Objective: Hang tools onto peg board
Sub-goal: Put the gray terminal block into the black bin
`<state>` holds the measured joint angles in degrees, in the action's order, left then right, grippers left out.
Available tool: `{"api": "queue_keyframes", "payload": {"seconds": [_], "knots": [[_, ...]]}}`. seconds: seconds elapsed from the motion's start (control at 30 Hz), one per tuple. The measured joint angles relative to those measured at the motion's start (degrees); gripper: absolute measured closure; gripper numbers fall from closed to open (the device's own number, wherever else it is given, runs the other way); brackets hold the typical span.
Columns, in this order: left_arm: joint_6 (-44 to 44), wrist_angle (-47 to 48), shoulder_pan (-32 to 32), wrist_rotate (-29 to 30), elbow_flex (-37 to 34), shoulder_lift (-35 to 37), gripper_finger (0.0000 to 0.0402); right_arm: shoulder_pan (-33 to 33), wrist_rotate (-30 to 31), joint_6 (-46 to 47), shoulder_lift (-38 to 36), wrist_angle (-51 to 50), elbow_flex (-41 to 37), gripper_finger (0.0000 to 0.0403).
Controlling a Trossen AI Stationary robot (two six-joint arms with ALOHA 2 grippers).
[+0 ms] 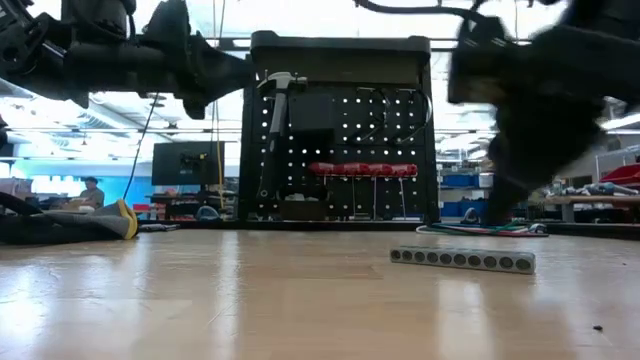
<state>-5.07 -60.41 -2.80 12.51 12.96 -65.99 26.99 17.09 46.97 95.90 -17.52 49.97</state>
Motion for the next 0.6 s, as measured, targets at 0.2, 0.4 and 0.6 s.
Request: {"api": "queue_keyframes", "payload": {"seconds": [0.2,0.4,0.6], "knots": [[-4.47,1.74,7.30,1.24,-0.01,-0.33,0.0277,5.76,12.80,6.66,4.46,7.59,-0.41,0.0176],[-8.28,-0.22,12.19,6.92,0.03,-4.27,0.0277,11.89,26.13,5.50,12.50,19.30,-0.37,0.0121],[-14.88,-4.43,15.64,9.33,0.03,-12.69,0.0277,13.57,39.98,9.65,24.65,32.68,-0.13,0.0109]]}}
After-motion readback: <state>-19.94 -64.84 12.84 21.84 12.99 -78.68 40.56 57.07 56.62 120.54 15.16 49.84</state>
